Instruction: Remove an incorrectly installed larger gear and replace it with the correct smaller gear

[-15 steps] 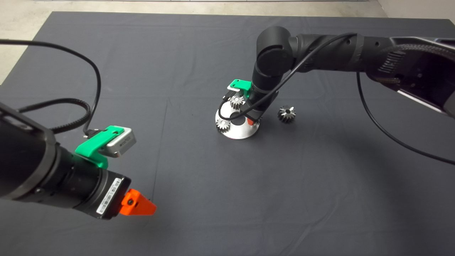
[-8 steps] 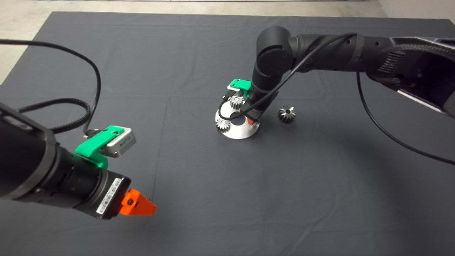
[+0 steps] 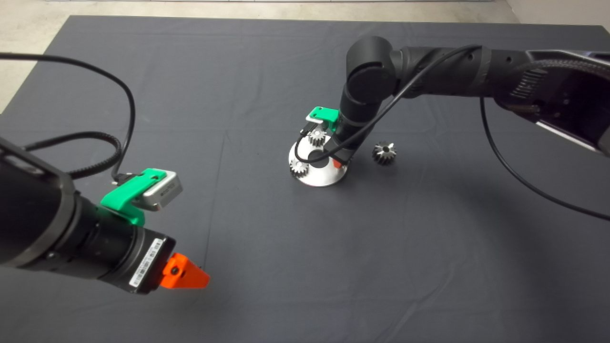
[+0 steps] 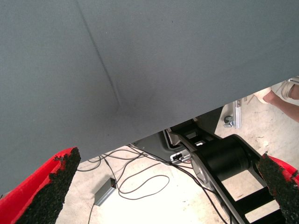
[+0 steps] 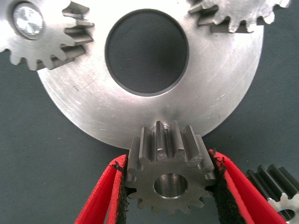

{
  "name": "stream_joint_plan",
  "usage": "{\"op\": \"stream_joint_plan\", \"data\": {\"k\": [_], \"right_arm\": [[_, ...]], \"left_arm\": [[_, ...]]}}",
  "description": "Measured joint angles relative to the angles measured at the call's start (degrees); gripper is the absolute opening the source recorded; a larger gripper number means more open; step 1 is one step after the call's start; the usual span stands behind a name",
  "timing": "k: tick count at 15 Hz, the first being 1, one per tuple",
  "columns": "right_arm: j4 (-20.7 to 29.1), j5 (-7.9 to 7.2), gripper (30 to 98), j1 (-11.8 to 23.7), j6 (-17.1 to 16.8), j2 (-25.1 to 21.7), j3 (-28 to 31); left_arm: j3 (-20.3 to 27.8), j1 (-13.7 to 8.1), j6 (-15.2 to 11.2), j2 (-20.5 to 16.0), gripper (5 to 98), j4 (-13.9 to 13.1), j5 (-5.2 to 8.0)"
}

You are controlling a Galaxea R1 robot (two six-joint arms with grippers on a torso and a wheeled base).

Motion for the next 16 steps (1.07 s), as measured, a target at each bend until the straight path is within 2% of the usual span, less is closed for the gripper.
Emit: {"op": "stream_joint_plan", "data": {"k": [8, 16], "right_arm": [[0.17, 0.02, 39.5, 0.00, 0.00, -0.89, 2.56], [0.17, 0.00, 39.5, -0.02, 0.00, -1.10, 2.74]], "left_arm": [[0.00, 0.00, -0.02, -0.05, 98.2, -0.02, 0.02], [0.00, 0.00, -0.02, -0.02, 98.2, -0.02, 0.00]]}}
